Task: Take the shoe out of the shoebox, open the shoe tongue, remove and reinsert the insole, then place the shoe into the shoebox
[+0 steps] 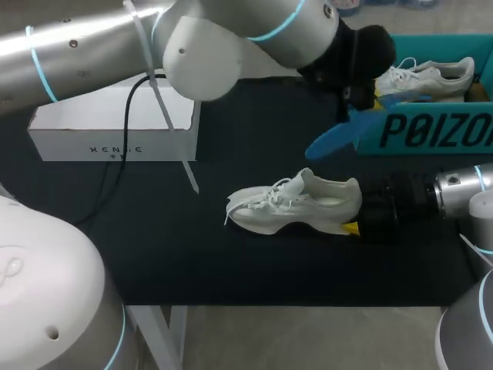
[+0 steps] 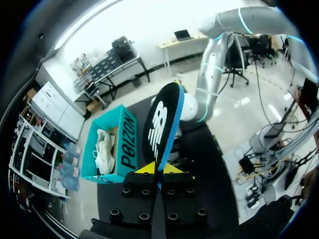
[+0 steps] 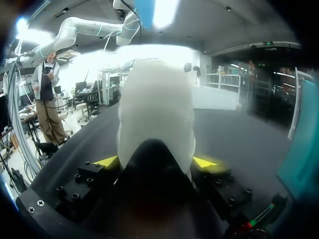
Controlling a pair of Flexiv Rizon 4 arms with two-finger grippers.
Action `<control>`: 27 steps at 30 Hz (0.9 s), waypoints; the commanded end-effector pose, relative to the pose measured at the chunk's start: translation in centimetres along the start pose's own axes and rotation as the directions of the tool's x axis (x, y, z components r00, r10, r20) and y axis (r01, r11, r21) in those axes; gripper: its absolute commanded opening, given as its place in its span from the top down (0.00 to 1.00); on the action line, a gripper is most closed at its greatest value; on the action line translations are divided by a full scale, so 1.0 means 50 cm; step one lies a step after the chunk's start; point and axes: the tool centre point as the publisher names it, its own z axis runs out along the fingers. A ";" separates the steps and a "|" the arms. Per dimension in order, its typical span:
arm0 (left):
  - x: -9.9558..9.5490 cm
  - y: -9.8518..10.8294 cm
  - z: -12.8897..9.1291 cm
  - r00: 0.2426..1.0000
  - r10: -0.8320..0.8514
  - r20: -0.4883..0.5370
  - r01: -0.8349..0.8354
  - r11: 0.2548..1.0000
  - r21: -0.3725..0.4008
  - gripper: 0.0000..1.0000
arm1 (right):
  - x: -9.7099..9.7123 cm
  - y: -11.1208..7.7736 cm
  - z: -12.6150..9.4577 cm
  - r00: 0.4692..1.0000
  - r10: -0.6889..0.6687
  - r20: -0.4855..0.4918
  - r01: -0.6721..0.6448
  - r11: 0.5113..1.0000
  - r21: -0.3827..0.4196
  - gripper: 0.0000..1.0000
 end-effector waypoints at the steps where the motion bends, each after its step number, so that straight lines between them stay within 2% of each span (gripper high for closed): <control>1: -0.007 0.036 -0.044 0.999 0.038 -0.010 -0.038 0.999 0.027 1.00 | 0.000 -0.006 0.007 1.000 0.000 0.002 0.000 1.000 0.003 1.00; 19: -0.007 0.036 -0.044 0.999 0.038 -0.010 -0.038 0.999 0.027 1.00 | 0.000 -0.006 0.007 1.000 0.000 0.002 0.000 1.000 0.003 1.00; 21: -0.033 0.069 -0.067 0.987 -0.035 -0.158 0.063 0.982 0.176 1.00 | 0.000 -0.006 0.007 1.000 0.000 0.002 0.000 1.000 0.003 1.00; 23: -0.054 0.104 -0.089 0.954 -0.053 -0.296 0.156 0.929 0.337 1.00 | 0.000 -0.006 0.007 1.000 0.000 0.002 0.000 1.000 0.003 1.00; 27: -0.080 0.165 -0.122 0.902 -0.050 -0.428 0.271 0.838 0.474 1.00 | 0.000 -0.006 0.007 1.000 0.000 0.002 0.000 1.000 0.003 1.00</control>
